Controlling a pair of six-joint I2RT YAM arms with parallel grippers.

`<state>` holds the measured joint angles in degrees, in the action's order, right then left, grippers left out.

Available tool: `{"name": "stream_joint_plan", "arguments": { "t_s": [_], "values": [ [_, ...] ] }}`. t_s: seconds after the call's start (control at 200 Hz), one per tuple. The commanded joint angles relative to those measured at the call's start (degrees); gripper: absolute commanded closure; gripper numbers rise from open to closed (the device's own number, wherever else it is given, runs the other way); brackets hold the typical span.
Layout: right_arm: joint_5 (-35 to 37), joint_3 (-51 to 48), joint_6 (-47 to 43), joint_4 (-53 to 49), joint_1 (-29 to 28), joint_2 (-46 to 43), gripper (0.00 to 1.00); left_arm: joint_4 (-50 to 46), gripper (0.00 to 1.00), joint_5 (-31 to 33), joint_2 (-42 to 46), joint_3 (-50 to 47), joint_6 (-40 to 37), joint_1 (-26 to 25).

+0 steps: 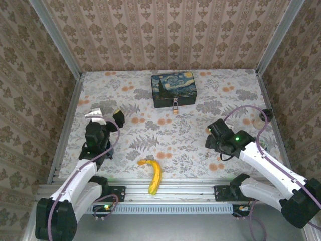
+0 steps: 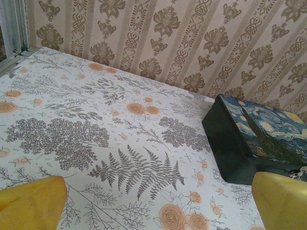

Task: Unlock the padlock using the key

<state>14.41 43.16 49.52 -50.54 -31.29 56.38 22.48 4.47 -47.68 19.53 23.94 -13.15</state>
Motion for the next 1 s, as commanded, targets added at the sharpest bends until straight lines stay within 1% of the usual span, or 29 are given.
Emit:
{"name": "stream_joint_plan", "arguments": {
  "t_s": [0.0,0.18,0.28,0.43,0.55,0.8,0.995],
  "values": [
    [-1.53,-1.82,4.66,-1.77,-1.62,0.98,0.37,-1.48,0.00,-0.11,-1.11,3.10,2.04,-0.73],
    [-3.21,-3.10,5.91,-0.40,-2.06,1.63,0.42,-2.34,0.00,-0.82,-2.73,4.24,2.73,-1.57],
    [-4.97,-4.25,6.45,1.85,-2.19,1.53,0.45,-1.50,0.00,-0.91,-3.38,4.38,2.22,-2.29],
    [-5.82,-4.56,7.06,2.45,-2.60,2.58,0.50,-0.13,0.00,-0.60,-4.13,4.25,1.72,-3.02],
    [-6.06,-4.36,7.24,2.86,-3.07,4.07,0.52,1.27,0.00,-0.73,-4.94,4.11,1.67,-3.11],
    [-7.16,-4.96,7.30,5.29,-3.52,8.13,0.61,2.66,0.00,-1.65,-7.24,4.20,2.50,-3.29],
    [-7.85,-5.76,7.11,7.35,-3.52,12.49,0.64,2.83,0.00,-1.57,-8.11,4.03,2.79,-3.39]
  ]
}}
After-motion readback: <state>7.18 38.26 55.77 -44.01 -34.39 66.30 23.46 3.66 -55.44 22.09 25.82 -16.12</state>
